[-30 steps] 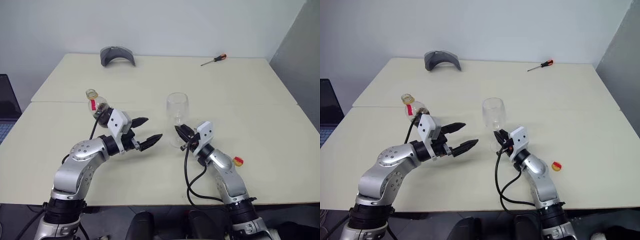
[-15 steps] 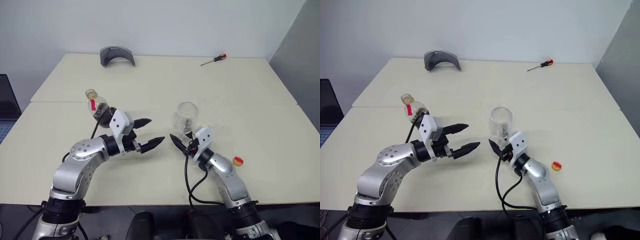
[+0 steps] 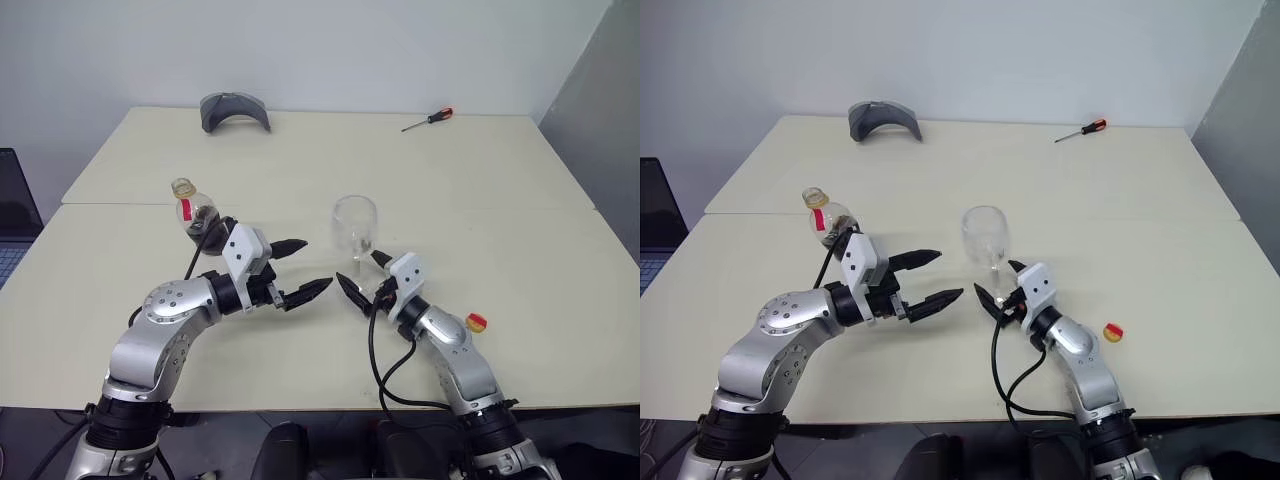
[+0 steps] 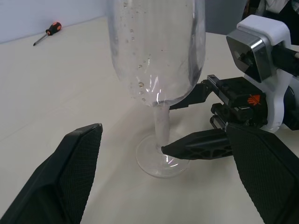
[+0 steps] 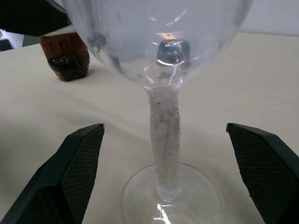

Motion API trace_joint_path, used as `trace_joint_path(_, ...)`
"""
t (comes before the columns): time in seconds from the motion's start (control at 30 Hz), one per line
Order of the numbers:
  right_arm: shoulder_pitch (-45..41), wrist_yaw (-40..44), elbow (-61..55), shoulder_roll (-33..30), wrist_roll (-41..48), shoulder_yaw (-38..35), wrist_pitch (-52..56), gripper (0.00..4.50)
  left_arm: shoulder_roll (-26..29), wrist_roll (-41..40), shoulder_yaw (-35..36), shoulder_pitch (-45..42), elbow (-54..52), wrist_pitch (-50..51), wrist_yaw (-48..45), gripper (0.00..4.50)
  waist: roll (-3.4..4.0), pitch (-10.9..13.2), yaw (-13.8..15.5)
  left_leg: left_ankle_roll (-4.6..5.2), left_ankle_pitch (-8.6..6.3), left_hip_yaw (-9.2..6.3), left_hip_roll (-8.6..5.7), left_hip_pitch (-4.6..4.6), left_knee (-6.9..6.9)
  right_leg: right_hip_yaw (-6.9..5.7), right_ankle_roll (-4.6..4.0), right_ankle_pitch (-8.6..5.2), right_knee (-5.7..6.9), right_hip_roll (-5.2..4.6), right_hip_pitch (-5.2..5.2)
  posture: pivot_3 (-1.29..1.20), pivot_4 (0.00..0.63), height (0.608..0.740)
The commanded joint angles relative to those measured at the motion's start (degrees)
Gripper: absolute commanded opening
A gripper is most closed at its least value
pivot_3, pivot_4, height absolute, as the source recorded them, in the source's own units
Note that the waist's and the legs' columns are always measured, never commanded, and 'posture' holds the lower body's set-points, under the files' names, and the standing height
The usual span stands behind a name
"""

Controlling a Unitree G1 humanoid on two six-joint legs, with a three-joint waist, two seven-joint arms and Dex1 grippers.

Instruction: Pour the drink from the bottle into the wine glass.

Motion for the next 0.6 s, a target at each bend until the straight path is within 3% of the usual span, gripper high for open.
trace_joint_path(0.03, 0.5, 1.1, -2.2, -1.0, 1.1, -0.5, -0.1, 4.46, -0.1, -0.1, 0.0, -0.2, -2.0, -1.5, -0.1, 4.50, 0.00, 0.0, 0.0, 0.00, 0.00, 0.01, 0.00, 0.00, 0.00, 0.00, 0.00, 0.00, 0.00, 0.00, 0.00, 0.00, 0.150, 0.740)
trace_joint_path(0.33, 6.5, 9.0, -17.4, -10.3, 5.7, 0.5, 10.0, 4.46, 0.4, -1.4, 1.0, 1.7, -4.2, -0.8, 0.2, 4.50, 0.00, 0.0, -0.1, 0.00, 0.00, 0.01, 0.00, 0.00, 0.01, 0.01, 0.03, -0.02, -0.01, 0.00, 0.00, 0.00, 0.150, 0.740)
trace_joint_path(0.6, 8.5, 13.9, -33.5, -23.5, 12.9, -4.4, 21.9, 4.46, -1.9, 1.2, 7.3, 11.8, -5.3, -3.3, 9.1, 4.50, -0.01, 0.0, 0.0, 0.01, -0.01, 0.01, 0.01, 0.04, 0.00, 0.02, 0.29, -0.17, -0.03, -0.01, 0.04, 0.00, 0.150, 0.740)
